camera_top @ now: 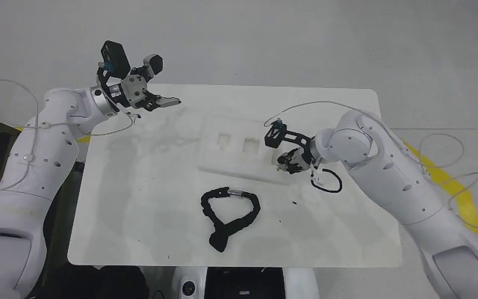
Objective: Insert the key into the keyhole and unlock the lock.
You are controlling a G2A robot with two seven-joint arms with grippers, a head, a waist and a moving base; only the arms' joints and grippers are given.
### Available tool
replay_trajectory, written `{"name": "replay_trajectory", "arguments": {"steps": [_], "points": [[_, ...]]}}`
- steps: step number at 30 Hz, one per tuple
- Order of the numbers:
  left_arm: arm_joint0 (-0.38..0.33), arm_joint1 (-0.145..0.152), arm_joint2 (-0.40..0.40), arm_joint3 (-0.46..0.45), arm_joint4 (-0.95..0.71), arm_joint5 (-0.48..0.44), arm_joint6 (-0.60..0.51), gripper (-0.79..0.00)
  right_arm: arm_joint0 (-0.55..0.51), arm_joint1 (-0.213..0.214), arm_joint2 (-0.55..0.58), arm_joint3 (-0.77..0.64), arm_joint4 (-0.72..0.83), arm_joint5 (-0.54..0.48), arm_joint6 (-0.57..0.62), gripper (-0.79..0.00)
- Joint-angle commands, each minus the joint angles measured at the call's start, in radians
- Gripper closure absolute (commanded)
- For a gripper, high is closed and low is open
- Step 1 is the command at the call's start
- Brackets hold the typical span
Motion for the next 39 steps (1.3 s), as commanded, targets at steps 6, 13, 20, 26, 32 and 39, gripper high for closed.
{"name": "replay_trajectory", "arguments": {"steps": [6,13,20,26,32,39], "points": [[0.0,0.0,0.0,0.0,0.0,0.0,0.0,-0.785,0.004,0.007,0.01,-0.033,-0.073,0.027,0.003,0.0],[0.0,0.0,0.0,0.0,0.0,0.0,0.0,-0.785,-0.004,0.021,0.034,-0.08,-0.168,0.089,0.039,0.0],[0.0,0.0,0.0,0.0,0.0,0.0,0.0,-0.785,-0.023,0.03,0.064,-0.123,-0.167,0.091,0.016,0.0],[0.0,0.0,0.0,0.0,0.0,0.0,0.0,-0.785,-0.038,0.038,0.097,-0.174,-0.111,0.029,-0.023,0.0],[0.0,0.0,0.0,0.0,0.0,0.0,0.0,-0.785,-0.064,0.041,0.135,-0.193,-0.032,-0.07,-0.162,0.0],[0.0,0.0,0.0,0.0,0.0,0.0,0.0,-0.785,-0.099,0.048,0.185,-0.213,-0.022,-0.176,-0.343,0.0]]}}
